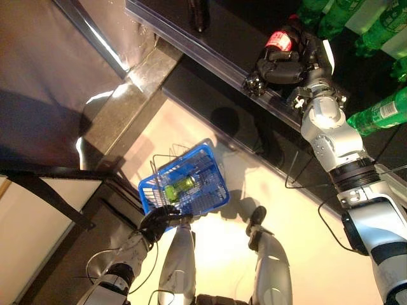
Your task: Pick up the drink and place into the basket.
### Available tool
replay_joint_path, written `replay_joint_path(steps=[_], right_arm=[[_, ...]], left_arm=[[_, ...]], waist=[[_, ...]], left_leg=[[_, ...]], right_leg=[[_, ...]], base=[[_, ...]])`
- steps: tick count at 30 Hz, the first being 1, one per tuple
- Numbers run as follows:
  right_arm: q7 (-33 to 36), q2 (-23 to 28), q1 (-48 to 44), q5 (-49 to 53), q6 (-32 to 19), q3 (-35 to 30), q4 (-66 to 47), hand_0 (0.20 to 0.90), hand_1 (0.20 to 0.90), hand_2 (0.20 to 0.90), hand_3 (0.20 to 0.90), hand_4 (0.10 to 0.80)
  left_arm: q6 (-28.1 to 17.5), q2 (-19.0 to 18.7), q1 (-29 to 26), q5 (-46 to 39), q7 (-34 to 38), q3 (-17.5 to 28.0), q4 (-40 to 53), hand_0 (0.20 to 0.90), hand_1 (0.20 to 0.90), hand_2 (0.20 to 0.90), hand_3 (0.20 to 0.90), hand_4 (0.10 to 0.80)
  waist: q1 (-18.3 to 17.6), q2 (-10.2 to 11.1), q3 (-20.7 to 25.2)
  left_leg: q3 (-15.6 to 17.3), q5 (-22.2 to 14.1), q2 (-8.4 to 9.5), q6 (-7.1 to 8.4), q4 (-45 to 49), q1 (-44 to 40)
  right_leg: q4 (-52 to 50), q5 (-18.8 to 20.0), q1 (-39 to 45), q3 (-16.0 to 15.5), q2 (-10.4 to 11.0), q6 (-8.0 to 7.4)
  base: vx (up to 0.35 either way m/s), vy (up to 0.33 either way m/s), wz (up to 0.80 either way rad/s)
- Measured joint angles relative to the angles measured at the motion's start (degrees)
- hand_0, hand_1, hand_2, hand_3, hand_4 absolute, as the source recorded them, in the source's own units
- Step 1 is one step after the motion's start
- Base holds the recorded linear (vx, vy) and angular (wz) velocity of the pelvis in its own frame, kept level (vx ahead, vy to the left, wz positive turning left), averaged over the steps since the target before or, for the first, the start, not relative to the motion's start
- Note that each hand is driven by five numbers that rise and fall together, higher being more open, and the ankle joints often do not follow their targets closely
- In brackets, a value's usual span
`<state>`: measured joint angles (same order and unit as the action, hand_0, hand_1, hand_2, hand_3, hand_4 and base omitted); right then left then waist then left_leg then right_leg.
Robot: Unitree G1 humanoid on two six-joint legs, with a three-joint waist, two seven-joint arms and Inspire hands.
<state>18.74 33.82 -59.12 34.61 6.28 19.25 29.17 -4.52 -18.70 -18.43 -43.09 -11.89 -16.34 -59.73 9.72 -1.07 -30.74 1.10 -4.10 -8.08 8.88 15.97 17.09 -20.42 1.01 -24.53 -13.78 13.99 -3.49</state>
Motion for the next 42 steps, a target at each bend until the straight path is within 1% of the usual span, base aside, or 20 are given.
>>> replay_joint_path(steps=[4, 8, 14, 16, 20, 27, 31, 36, 42], right_arm=[[0.6, 0.5, -2.2, 2.1, 1.4, 0.1, 3.3, 0.900, 0.900, 0.900, 0.900, 0.800], [1.4, 1.2, -2.3, 2.2, 2.2, 0.1, 3.9, 0.900, 0.900, 0.900, 0.900, 0.800], [1.7, 1.5, -2.3, 4.9, 4.1, 0.1, 4.8, 0.900, 0.900, 0.900, 0.900, 0.800], [2.0, 1.5, -2.3, 6.2, 4.5, 0.1, 5.7, 0.900, 0.900, 0.900, 0.900, 0.800], [2.9, 1.5, -2.3, 8.2, 4.5, 0.1, 7.7, 0.900, 0.900, 0.900, 0.900, 0.800], [3.0, 1.9, -2.4, 8.4, 4.5, 0.2, 8.5, 0.900, 0.900, 0.900, 0.900, 0.800], [4.4, 1.9, -2.8, 9.3, 4.5, 0.2, 8.5, 0.900, 0.900, 0.900, 0.900, 0.800], [5.8, 1.9, -3.0, 10.6, 4.5, 0.2, 8.5, 0.900, 0.900, 0.900, 0.900, 0.800], [6.3, 1.9, -3.0, 10.6, 4.5, 0.2, 8.5, 0.900, 0.900, 0.900, 0.900, 0.800]], left_arm=[[0.4, -0.2, 0.0, 0.0, 0.0, 0.0, 0.2, 0.300, 0.300, 0.300, 0.200, 0.100], [0.5, -0.3, 0.0, 0.0, 0.0, 0.0, 0.3, 0.300, 0.300, 0.300, 0.200, 0.100], [1.2, -1.0, 0.0, 0.3, 0.1, 0.1, 0.3, 0.300, 0.300, 0.300, 0.200, 0.100], [1.5, -1.4, -0.1, 1.2, 0.1, 0.2, 0.6, 0.300, 0.300, 0.300, 0.200, 0.100], [1.6, -2.6, -0.1, 2.1, 0.2, 0.2, 0.8, 0.300, 0.300, 0.300, 0.200, 0.100], [2.2, -3.5, 0.0, 2.6, 0.2, 1.3, 0.3, 0.300, 0.300, 0.300, 0.200, 0.100], [3.0, -5.0, -0.1, 2.7, 0.4, 1.4, 0.5, 0.300, 0.300, 0.300, 0.200, 0.100], [3.2, -5.3, -0.1, 3.5, 1.5, 1.4, 0.5, 0.300, 0.300, 0.300, 0.200, 0.100], [3.2, -6.0, -0.1, 3.6, 1.5, 1.4, 0.5, 0.300, 0.300, 0.300, 0.200, 0.100]], waist=[[0.1, 0.1, 0.0], [0.1, 0.2, 0.1], [0.4, 0.8, 0.0], [0.4, 1.1, 0.1], [1.1, 2.1, 0.1], [1.3, 4.1, 0.1], [1.3, 5.6, 0.1], [1.4, 6.1, 0.1], [1.6, 6.6, 0.1]], left_leg=[[0.0, 0.0, -0.19, 0.03, 0.0, -0.1], [0.0, 0.0, -0.26, 0.04, 0.0, -0.1], [-0.1, 0.1, -0.86, 0.13, 0.0, -0.9], [-0.2, 0.1, -0.97, 0.17, 0.0, -1.0], [-0.5, 0.2, -1.63, 0.28, -0.1, -1.2], [-0.6, 0.2, -1.81, 0.35, -0.6, -2.5], [-0.6, 0.2, -2.12, 0.37, -0.6, -2.7], [-0.6, 0.2, -2.36, 0.38, -0.6, -2.7], [-0.5, 0.2, -2.59, 0.40, -0.8, -2.7]], right_leg=[[0.6, 0.4, 0.4, -0.1, -0.3, 0.06], [0.7, 0.5, 0.5, -0.1, -0.4, 0.10], [1.8, 1.0, 1.8, -0.4, -1.1, 0.35], [2.2, 1.2, 2.3, -0.7, -1.2, 0.34], [4.4, 2.3, 3.6, -1.3, -2.1, 0.49], [5.8, 2.7, 5.5, -1.6, -2.4, 0.34], [6.6, 3.0, 6.1, -1.8, -2.9, 0.42], [8.9, 4.3, 7.0, -1.9, -3.4, 0.38], [9.9, 4.7, 7.4, -2.0, -3.8, 0.40]], base=[[0.005, -0.019, 0.00], [0.000, 0.000, 0.00], [0.000, 0.000, 0.00], [-0.005, -0.011, 0.02], [-0.002, -0.005, 0.01], [0.018, -0.040, 0.01], [-0.006, -0.053, -0.01], [-0.003, -0.006, 0.00], [0.000, 0.000, 0.00]])
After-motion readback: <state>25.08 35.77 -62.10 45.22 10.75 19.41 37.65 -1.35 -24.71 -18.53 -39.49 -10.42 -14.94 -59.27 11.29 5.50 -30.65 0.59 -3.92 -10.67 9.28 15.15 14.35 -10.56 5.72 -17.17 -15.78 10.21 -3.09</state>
